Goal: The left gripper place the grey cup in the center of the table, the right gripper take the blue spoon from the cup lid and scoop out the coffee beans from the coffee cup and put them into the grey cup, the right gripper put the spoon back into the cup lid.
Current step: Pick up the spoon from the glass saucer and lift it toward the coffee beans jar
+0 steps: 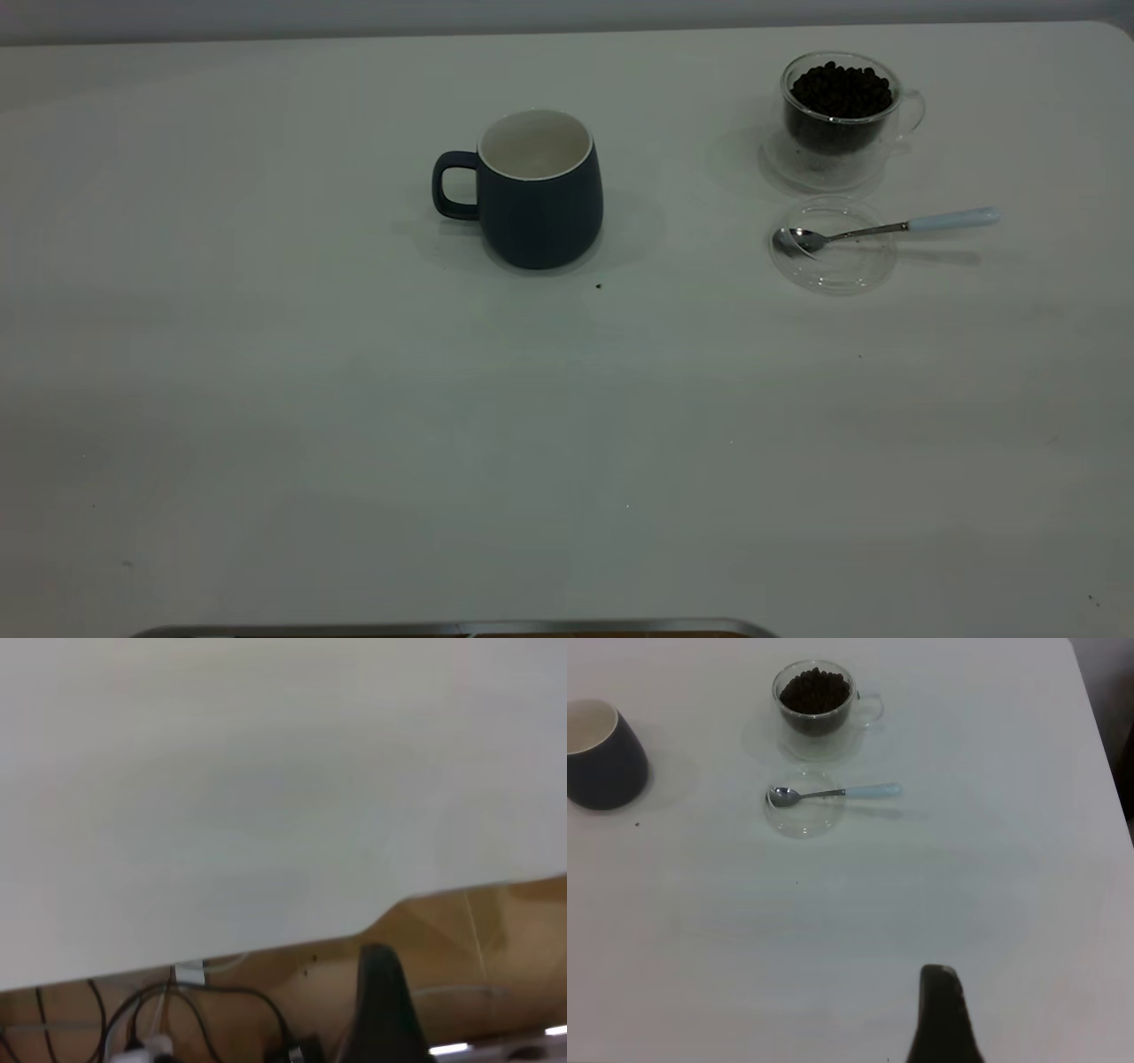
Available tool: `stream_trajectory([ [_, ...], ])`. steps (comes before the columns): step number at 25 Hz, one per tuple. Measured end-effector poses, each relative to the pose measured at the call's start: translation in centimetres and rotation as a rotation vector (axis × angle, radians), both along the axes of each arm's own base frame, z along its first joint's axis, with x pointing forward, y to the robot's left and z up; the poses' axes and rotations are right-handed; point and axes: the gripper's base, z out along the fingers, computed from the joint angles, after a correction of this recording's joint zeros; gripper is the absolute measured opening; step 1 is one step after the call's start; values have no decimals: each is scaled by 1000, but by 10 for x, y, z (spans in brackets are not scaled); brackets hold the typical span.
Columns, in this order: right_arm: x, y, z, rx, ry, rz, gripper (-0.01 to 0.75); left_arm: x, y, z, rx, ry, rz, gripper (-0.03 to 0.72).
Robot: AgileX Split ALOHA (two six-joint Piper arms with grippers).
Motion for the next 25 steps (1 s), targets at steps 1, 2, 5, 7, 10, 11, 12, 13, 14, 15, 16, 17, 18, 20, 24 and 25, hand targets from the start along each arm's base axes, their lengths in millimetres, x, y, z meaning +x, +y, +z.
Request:
stream_trajectory([
  [1,0,0,0,0,0,0,575,-2,0,0,-2,-17,5,588],
  [2,0,0,0,0,0,0,575,-5,1,0,-4,-36,16,588],
  [5,0,0,0,0,0,0,575,-15,2,1,-10,-106,62,588],
  [7,0,0,0,0,0,0,575,-23,2,0,-13,-164,99,588],
  [10,0,0,0,0,0,0,575,-30,2,-1,-11,-200,145,588],
  [11,0,0,0,0,0,0,575,-31,1,-2,-10,-198,154,588],
  [12,0,0,0,0,0,0,575,-31,1,-2,-9,-198,159,588],
  [13,0,0,0,0,0,0,575,-31,1,-2,-9,-198,160,588],
  [14,0,0,0,1,0,0,575,-31,1,-2,-9,-197,160,588],
  [15,0,0,0,1,0,0,575,-31,1,-2,-9,-197,160,588],
  [16,0,0,0,1,0,0,575,-31,1,-2,-9,-197,160,588],
  [17,0,0,0,1,0,0,575,-31,1,-2,-9,-196,160,588],
  [18,0,0,0,1,0,0,575,-31,1,-2,-9,-196,160,588],
  [20,0,0,0,0,0,0,575,-31,1,-2,-9,-196,160,588],
  [24,0,0,0,0,0,0,575,-31,1,-2,-9,-196,160,588],
  [25,0,0,0,0,0,0,575,-31,1,-2,-9,-196,160,588],
])
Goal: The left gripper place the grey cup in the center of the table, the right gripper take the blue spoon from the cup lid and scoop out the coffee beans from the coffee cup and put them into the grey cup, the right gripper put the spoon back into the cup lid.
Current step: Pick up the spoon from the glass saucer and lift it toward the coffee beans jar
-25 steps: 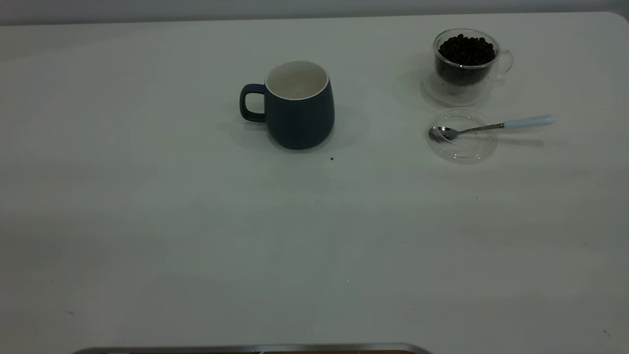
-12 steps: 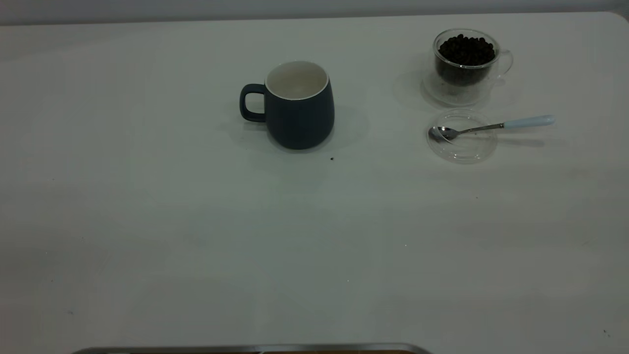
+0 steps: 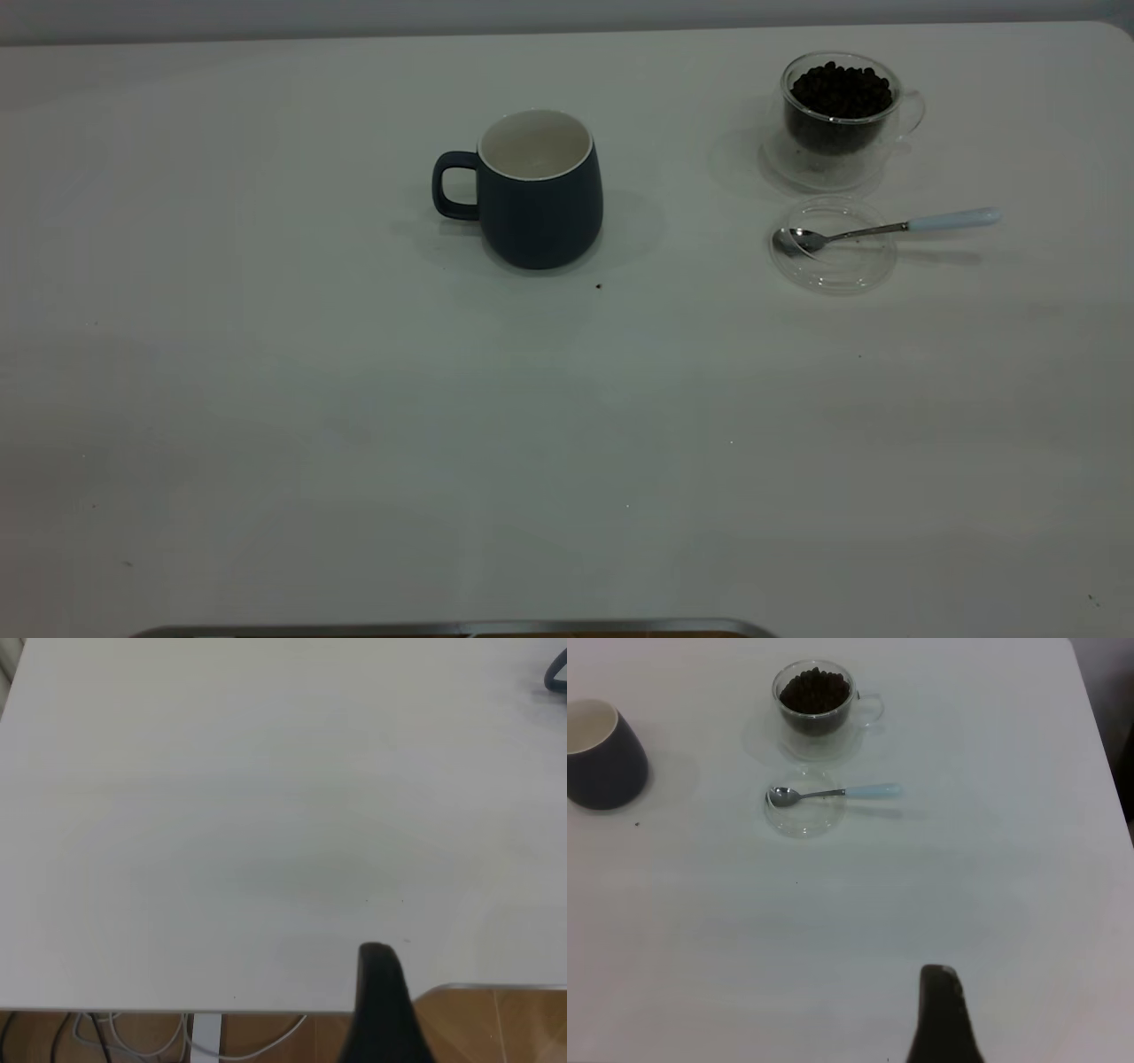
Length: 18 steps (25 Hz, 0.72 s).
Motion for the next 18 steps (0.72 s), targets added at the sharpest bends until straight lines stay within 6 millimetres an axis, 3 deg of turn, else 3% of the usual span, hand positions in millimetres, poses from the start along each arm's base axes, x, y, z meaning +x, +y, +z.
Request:
stream_trajectory([
  [11,5,4,3,61,13,26,573,0,0,0,0,0,0,588],
  [15,32,5,10,91,61,39,568,0,0,0,0,1,0,588],
  [18,67,3,12,52,110,86,573,0,0,0,0,2,0,588],
])
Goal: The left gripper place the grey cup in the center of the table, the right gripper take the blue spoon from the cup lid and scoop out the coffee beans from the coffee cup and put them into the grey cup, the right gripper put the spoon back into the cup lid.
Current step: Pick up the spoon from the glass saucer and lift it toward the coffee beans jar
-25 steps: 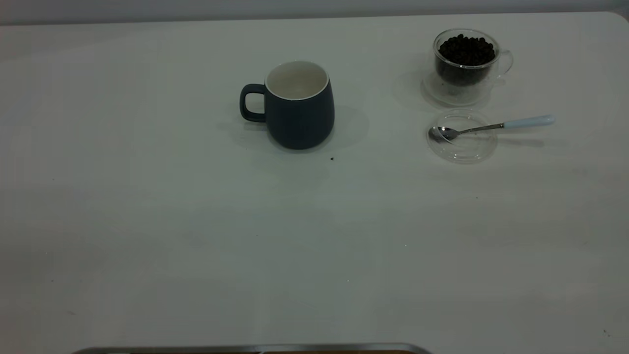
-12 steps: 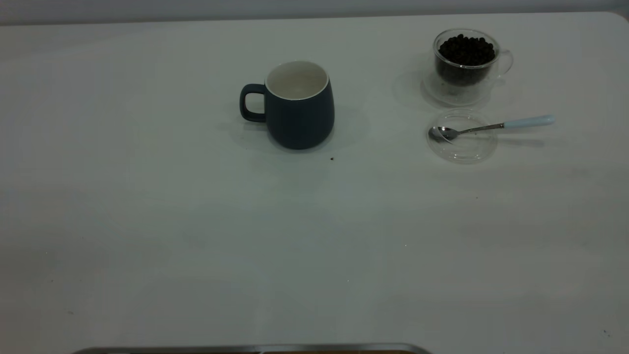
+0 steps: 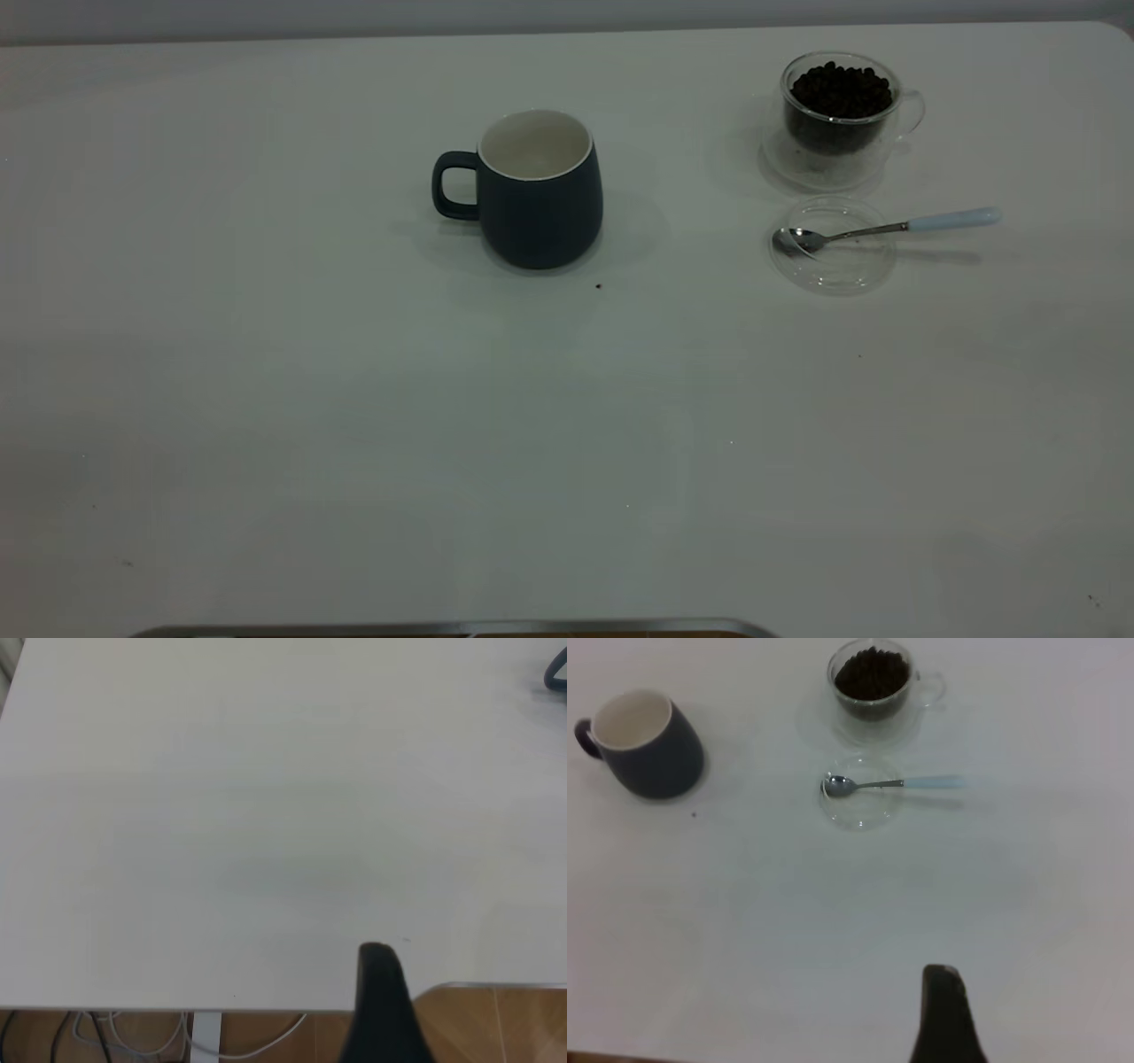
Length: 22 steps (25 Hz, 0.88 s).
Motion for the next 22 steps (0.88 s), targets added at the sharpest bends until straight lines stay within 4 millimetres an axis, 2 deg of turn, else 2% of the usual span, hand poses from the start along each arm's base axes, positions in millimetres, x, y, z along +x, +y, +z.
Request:
stream_trajectory([
  [5,69,0,-9,-43,17,121,594,0,0,0,0,0,0,588],
  [13,176,5,-51,110,210,222,592,0,0,0,0,0,0,588],
  [19,233,5,-92,190,284,235,590,0,0,0,0,0,0,588],
  [22,258,-10,-113,255,341,192,590,0,0,0,-1,0,1,588],
])
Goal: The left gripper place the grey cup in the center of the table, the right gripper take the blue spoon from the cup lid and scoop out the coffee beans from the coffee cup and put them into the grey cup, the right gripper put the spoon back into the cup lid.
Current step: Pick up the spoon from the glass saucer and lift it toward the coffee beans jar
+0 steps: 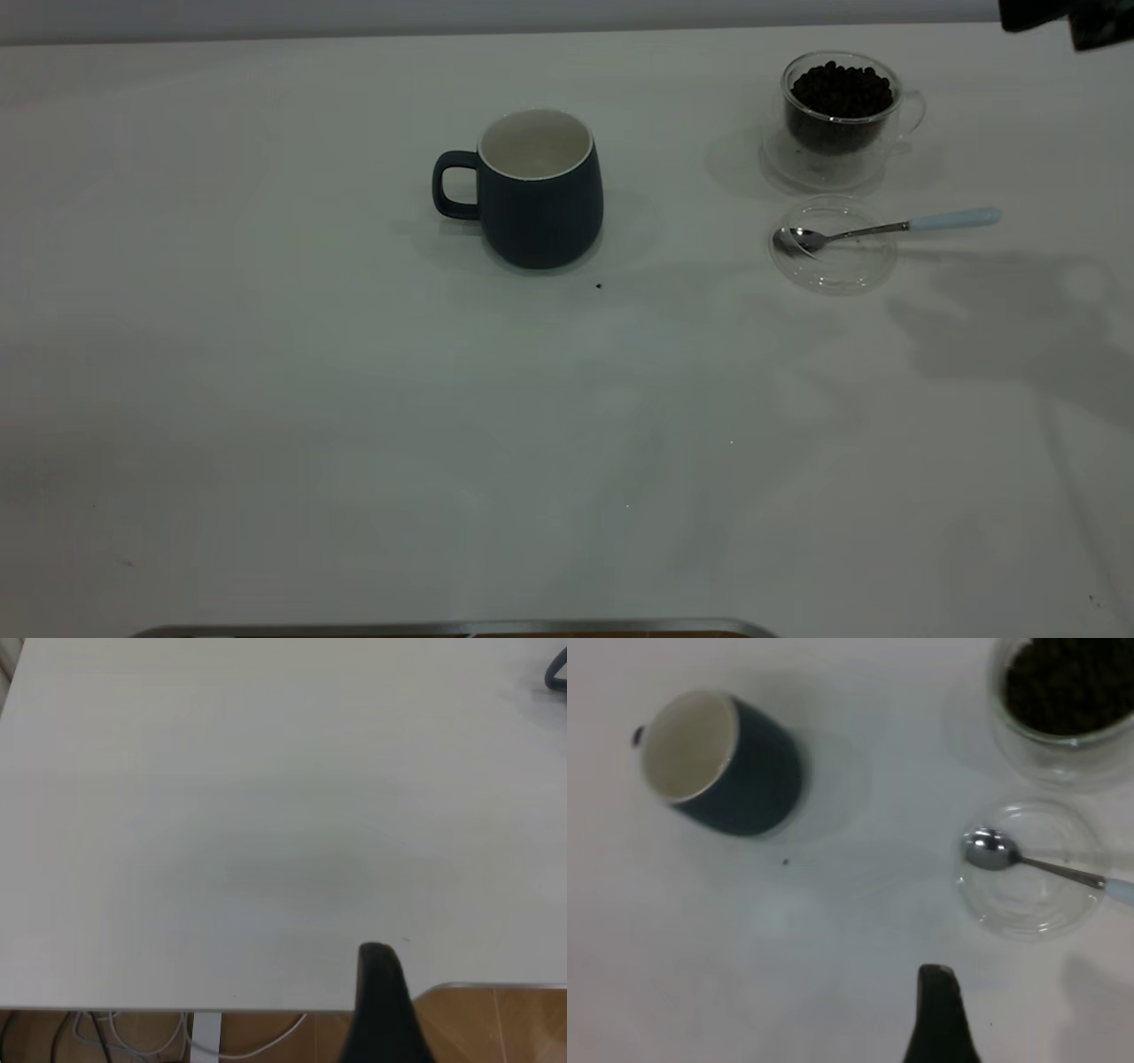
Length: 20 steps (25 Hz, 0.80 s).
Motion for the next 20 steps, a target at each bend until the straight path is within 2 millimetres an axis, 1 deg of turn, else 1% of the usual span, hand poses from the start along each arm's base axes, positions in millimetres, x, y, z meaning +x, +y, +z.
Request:
stream_trajectory([
  [3,22,-24,-23,82,80,-51,590,0,0,0,0,0,0,588],
  [5,34,-37,-36,126,115,-54,590,0,0,0,0,0,0,588],
  [7,45,-47,-49,156,142,-42,590,0,0,0,0,0,0,588],
  [9,53,-54,-67,169,176,-34,590,0,0,0,0,0,0,588],
  [11,59,-62,-82,183,206,-36,590,0,0,0,0,0,0,588],
  [13,64,-74,-98,203,237,-45,590,0,0,0,0,0,0,588],
  [16,69,-90,-116,252,271,-41,590,0,0,0,0,0,0,588],
  [18,72,-96,-126,283,286,-32,590,0,0,0,0,0,0,588],
  [20,74,-98,-139,310,307,-21,590,0,0,0,0,0,0,588],
])
